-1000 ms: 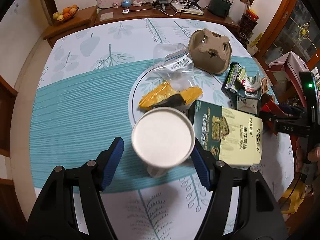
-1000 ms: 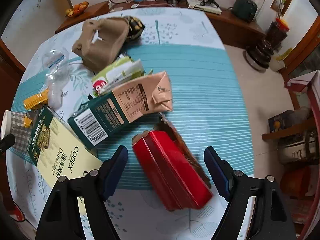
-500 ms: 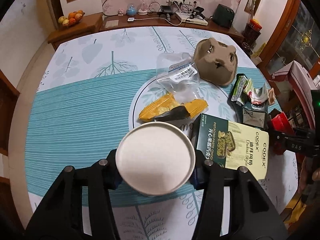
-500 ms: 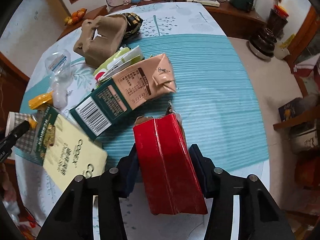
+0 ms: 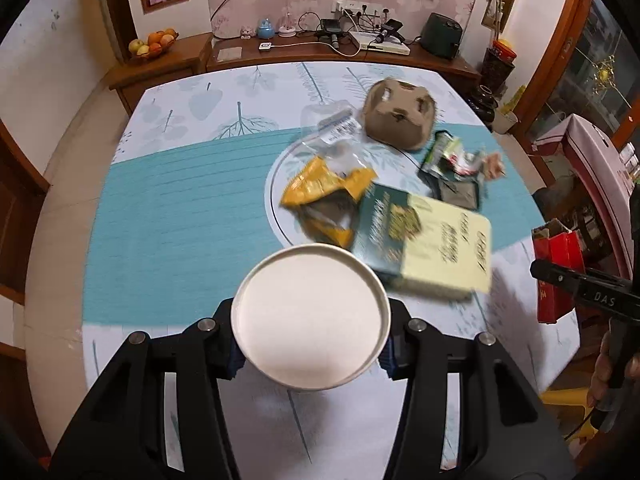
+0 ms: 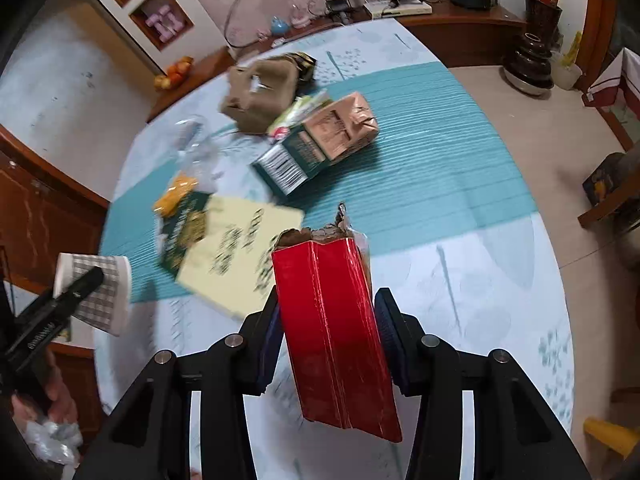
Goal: Collect trash
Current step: 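Grasp the paper cup with the left tool while the right tool grasps the red packet, then carry cup and red packet over the black bin and open both tools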
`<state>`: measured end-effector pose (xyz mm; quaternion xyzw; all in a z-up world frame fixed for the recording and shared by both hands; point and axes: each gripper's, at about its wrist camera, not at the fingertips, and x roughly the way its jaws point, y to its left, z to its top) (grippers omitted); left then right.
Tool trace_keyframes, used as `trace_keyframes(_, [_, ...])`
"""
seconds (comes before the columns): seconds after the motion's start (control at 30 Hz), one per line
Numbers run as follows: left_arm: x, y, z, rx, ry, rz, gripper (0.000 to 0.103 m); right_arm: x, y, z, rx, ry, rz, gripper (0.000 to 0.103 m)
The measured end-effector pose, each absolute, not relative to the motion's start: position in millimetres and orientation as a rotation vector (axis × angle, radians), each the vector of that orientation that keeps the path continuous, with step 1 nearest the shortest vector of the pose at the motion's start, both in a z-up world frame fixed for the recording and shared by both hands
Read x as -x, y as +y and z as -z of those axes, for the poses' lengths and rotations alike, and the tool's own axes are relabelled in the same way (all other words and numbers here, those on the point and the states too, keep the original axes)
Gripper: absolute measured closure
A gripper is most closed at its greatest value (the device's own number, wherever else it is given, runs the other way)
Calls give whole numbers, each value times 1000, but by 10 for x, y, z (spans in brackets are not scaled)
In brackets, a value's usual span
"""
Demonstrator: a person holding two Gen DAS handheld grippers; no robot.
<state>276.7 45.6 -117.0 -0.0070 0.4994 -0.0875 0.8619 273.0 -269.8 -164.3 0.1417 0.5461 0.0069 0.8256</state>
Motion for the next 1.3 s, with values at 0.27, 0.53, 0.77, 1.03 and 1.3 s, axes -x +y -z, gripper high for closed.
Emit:
trace_keyframes(0.27, [-1858, 194, 835, 29, 1027, 191, 56, -1740, -2676, 1224, -381, 1096, -105, 59])
trace_keyframes(0.53, [-849, -239, 555, 28, 973, 202, 56, -676, -2759, 1015, -425, 1074, -182, 59])
trace_keyframes(0.77, [-167, -597, 482, 7, 976, 229, 56, 45, -2825, 914, -418, 1078, -235, 59])
trace_keyframes(1.03, [375, -943, 691, -73, 1064, 282, 56, 482, -2864, 1151, -459, 1144, -244, 59])
trace_keyframes(1.3, [417, -1053, 1214, -129, 1191, 309, 56, 645, -2856, 1691, -508, 1232, -195, 59])
